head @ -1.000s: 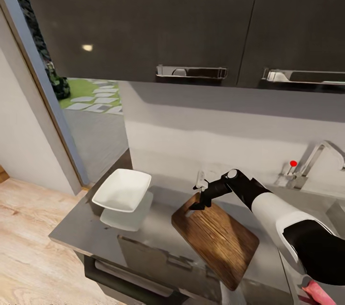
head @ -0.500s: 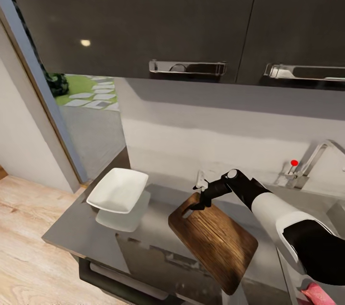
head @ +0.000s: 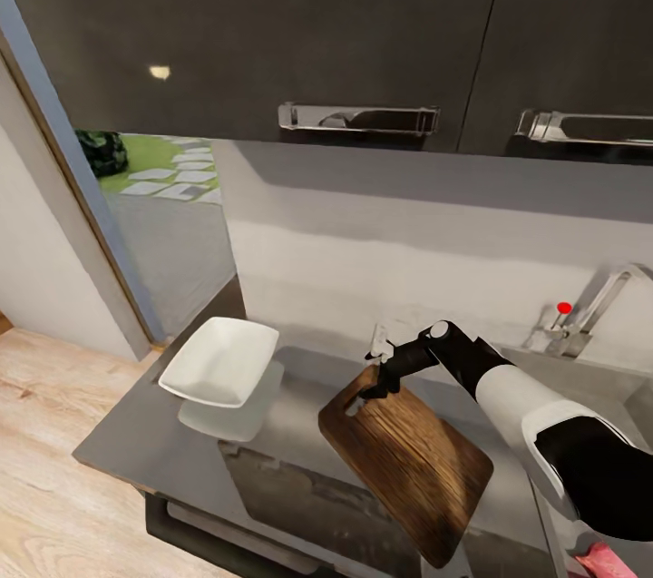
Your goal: In the kitchen, take the Vidalia onion out of the sink, dice it on the chopping board with the paring knife, put the diced onion into the bowl on the countertop, then place both the paring knife and the chopping board into the sink.
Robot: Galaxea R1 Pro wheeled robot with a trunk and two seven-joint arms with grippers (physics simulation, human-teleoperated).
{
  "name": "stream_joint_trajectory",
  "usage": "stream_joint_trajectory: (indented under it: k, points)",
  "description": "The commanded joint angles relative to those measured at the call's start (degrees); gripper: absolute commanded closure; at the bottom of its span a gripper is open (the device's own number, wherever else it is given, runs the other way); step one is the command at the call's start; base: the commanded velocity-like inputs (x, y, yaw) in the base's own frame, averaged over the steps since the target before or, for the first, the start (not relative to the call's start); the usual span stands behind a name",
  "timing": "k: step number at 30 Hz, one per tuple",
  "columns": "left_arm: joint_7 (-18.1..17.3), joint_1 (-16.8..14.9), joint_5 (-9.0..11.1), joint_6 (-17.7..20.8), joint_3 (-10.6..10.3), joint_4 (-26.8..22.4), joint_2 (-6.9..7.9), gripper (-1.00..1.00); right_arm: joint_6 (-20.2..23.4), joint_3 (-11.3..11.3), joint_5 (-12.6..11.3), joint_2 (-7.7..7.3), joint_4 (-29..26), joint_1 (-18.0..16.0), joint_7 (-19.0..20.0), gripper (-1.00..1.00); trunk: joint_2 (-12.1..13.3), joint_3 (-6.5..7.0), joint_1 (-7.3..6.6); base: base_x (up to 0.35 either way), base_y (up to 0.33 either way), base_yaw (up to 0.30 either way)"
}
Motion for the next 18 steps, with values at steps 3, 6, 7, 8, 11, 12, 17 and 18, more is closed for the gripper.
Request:
stream_joint_trajectory:
  k: [3, 6, 7, 8, 11, 12, 17, 18]
  points:
    - [-0.01, 0.01, -0.01, -0.10, -0.05, -0.06, 0.01, -1.00, -0.15, -0.08, 0.46, 0.04, -0.10, -0.02, 0.18, -1.00, -0.07, -0.35, 0.03, 0.098, 0.000, 0.000]
    - [-0.01, 0.01, -0.01, -0.10, -0.02, -0.06, 0.01, -1.00, -0.17, -0.07, 0.46, 0.06, -0.11, -0.02, 0.18, -1.00, -0.07, -0.63, 0.03, 0.035, 0.000, 0.000]
    - [-0.01, 0.01, -0.01, -0.10, -0.05, -0.06, 0.01, -1.00, -0.15, -0.07, 0.46, 0.07, -0.10, -0.02, 0.18, -1.00, -0.07, -0.72, 0.03, 0.010, 0.000, 0.000]
    - [-0.01, 0.01, -0.01, -0.10, -0.05, -0.06, 0.01, -1.00, -0.14, -0.06, 0.46, 0.08, -0.10, -0.03, 0.18, -1.00, -0.07, -0.80, 0.03, 0.006, 0.000, 0.000]
    - [-0.01, 0.01, -0.01, -0.10, -0.06, -0.06, 0.02, -1.00, -0.14, -0.06, 0.47, 0.08, -0.10, -0.02, 0.07, -1.00, -0.07, -0.95, 0.03, 0.004, 0.000, 0.000]
    - [-0.01, 0.01, -0.01, -0.10, -0.07, -0.06, 0.01, -1.00, -0.13, -0.06, 0.50, 0.09, -0.10, -0.02, 0.00, -1.00, -0.07, -0.97, 0.03, 0.001, 0.000, 0.000]
    - [-0.01, 0.01, -0.01, -0.10, -0.06, -0.06, 0.01, -1.00, -0.13, -0.06, 0.62, 0.22, -0.10, -0.03, -0.31, -1.00, -0.07, -1.00, 0.03, 0.000, 0.000, 0.000]
    - [-0.01, 0.01, -0.01, -0.10, -0.07, -0.06, 0.01, -1.00, -0.13, -0.06, 0.62, 0.24, -0.10, -0.03, -0.31, -1.00, -0.07, -1.00, 0.03, 0.000, 0.000, 0.000]
